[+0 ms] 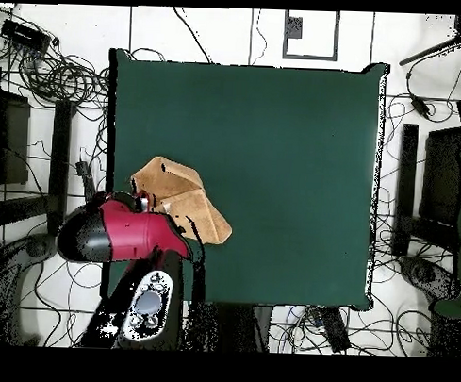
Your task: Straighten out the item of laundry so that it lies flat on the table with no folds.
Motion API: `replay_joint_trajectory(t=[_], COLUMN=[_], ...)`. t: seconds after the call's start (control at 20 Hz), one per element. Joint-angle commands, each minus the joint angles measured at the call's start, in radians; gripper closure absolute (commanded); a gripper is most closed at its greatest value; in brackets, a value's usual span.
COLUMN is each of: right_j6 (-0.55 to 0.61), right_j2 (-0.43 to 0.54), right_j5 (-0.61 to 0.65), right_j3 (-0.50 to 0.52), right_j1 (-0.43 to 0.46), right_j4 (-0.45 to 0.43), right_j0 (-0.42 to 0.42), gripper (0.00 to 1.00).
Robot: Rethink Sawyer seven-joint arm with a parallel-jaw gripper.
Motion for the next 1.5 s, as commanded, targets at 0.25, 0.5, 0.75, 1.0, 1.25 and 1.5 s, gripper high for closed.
replay_joint_trajectory(t=[0.25, 0.5, 0.75, 1.0, 1.25, 1.5], right_j6=[-0.123, -0.198, -0.273, -0.284, -0.243, -0.187], right_j2=[0.047, 0.143, 0.241, 0.356, 0.447, 0.490], right_j5=[0.339, 0.308, 0.271, 0.156, 0.083, 0.079], right_j3=[0.104, 0.127, 0.098, 0.043, 0.015, 0.006], right_j1=[-0.275, -0.294, -0.259, -0.132, -0.043, -0.026], right_j4=[-0.154, -0.223, -0.319, -0.456, -0.573, -0.656], right_j0=[-0.207, -0.347, -0.490, -0.619, -0.704, -0.742], gripper=[1.00, 1.00, 1.00, 1.00, 1.00, 1.00])
